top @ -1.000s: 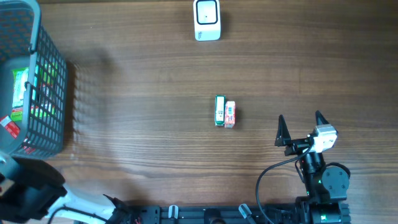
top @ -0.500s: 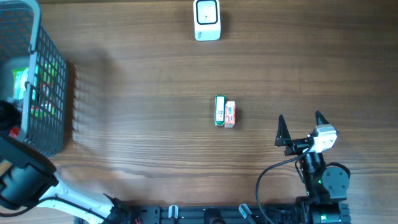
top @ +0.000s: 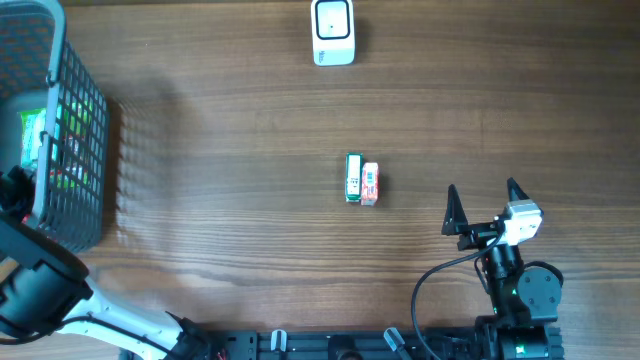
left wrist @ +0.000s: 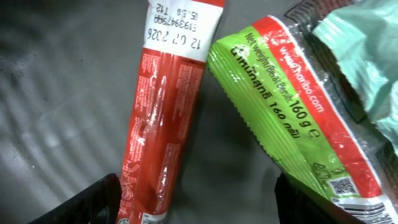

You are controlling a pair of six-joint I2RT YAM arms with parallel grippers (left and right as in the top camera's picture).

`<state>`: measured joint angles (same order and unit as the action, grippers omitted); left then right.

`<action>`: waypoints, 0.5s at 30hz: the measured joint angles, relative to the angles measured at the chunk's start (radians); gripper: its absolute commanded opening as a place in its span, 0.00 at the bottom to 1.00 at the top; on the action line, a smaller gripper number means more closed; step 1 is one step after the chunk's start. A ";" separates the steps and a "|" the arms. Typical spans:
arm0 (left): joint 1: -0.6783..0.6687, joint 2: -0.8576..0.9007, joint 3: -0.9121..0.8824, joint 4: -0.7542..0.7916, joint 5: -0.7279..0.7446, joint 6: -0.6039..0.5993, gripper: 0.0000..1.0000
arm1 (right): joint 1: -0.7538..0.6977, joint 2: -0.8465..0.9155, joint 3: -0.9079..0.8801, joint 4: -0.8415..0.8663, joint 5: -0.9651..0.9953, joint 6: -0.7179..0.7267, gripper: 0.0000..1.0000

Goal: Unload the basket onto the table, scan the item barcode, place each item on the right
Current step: 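Reach the left gripper into the basket and grasp red stick packets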

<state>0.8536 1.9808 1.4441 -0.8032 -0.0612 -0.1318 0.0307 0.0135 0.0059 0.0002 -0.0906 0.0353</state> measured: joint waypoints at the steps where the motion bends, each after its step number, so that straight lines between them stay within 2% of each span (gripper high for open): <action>1: 0.006 0.004 0.000 0.000 0.004 0.000 0.75 | 0.000 0.000 0.000 0.000 0.000 0.000 1.00; 8: 0.055 0.039 0.000 0.004 0.049 0.008 0.71 | 0.000 0.000 0.000 0.000 0.000 0.000 1.00; 9: 0.056 0.039 0.001 0.005 0.052 0.008 0.55 | 0.000 0.000 0.000 0.000 0.000 0.000 1.00; 11: 0.058 0.040 0.001 0.004 0.052 0.008 0.37 | 0.000 0.000 0.000 0.000 0.000 0.000 1.00; 15: 0.064 0.048 0.008 0.008 0.049 0.023 0.29 | 0.000 0.000 0.000 0.000 0.000 0.000 1.00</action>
<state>0.9176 2.0285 1.4521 -0.7952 -0.0124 -0.1093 0.0307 0.0135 0.0059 0.0002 -0.0902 0.0353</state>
